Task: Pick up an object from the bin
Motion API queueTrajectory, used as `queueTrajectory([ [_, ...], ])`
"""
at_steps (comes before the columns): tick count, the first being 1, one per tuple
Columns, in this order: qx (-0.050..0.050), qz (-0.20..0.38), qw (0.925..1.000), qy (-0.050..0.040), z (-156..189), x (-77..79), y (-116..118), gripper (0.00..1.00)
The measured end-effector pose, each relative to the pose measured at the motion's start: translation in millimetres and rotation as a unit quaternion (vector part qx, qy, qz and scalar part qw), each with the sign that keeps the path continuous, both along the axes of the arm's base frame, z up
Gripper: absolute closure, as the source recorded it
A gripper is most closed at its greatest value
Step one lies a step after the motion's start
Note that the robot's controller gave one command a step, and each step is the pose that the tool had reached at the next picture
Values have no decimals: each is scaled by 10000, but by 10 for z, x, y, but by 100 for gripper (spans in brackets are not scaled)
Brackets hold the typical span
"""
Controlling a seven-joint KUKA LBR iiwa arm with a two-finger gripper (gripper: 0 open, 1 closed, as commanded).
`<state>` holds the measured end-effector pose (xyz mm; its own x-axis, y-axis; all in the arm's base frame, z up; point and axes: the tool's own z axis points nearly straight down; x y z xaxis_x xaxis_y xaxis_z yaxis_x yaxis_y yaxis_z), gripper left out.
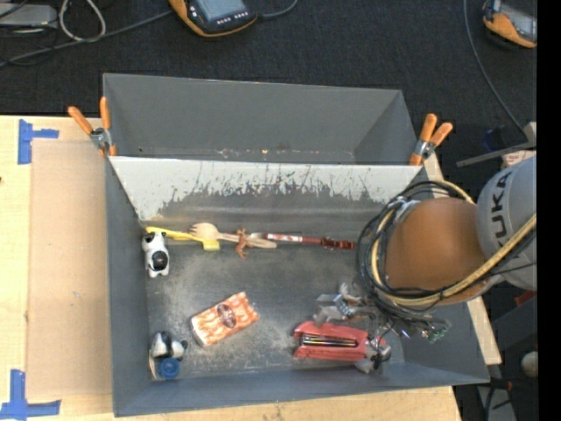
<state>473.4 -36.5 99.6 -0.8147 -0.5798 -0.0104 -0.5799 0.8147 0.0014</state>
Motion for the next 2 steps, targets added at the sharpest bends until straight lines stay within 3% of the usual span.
queueTrajectory([
  [1, 10, -114, 9999, 36, 54, 191, -474, 0],
  [2, 19, -838, 9965, 40, -127, 117, -196, 0],
])
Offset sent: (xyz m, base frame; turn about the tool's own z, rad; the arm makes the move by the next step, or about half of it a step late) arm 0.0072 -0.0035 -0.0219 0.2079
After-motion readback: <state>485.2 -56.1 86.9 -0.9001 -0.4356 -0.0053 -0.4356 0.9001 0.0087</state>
